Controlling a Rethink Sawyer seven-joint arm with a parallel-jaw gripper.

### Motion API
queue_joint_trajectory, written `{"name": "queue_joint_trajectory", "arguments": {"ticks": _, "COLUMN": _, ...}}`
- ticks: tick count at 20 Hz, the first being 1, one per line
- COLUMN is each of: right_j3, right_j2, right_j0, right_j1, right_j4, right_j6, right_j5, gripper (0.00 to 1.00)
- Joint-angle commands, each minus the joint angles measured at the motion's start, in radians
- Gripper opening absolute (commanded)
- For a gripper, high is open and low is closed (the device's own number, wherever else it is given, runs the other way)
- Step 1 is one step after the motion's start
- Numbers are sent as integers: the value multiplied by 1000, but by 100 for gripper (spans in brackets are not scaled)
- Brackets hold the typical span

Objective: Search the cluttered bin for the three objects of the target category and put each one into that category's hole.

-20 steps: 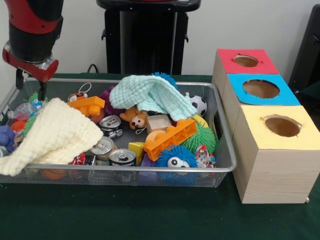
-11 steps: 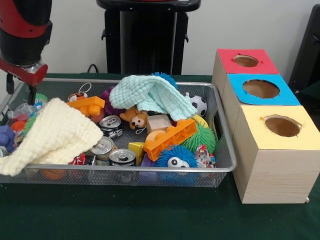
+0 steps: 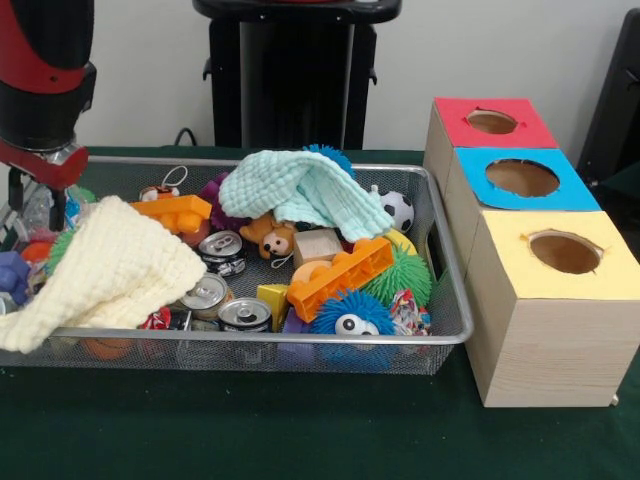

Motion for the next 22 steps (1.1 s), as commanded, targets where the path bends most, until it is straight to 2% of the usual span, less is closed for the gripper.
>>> {"name": "queue_joint_trajectory", "arguments": {"ticks": 1, "right_j3": 135, "right_j2": 34, "right_j0": -11, "right_j1": 40, "right_j4": -5, "right_j6": -41, "right_j5": -19, "gripper": 100}}
{"name": "queue_joint_trajectory", "arguments": {"ticks": 9, "right_j3": 148, "right_j2": 19, "right_j0": 2, "right_j1": 0, "right_j4": -8, "right_j6": -34, "right_j5": -9, "gripper": 100}}
{"name": "queue_joint_trajectory", "arguments": {"ticks": 15, "right_j3": 144, "right_j2": 26, "right_j0": 8, "right_j1": 19, "right_j4": -7, "right_j6": -17, "right_j5": -22, "gripper": 100}}
{"name": "queue_joint_trajectory", "arguments": {"ticks": 22, "right_j3": 99, "right_j2": 32, "right_j0": 3, "right_j1": 79, "right_j4": -16, "right_j6": -6, "right_j5": -47, "gripper": 100}}
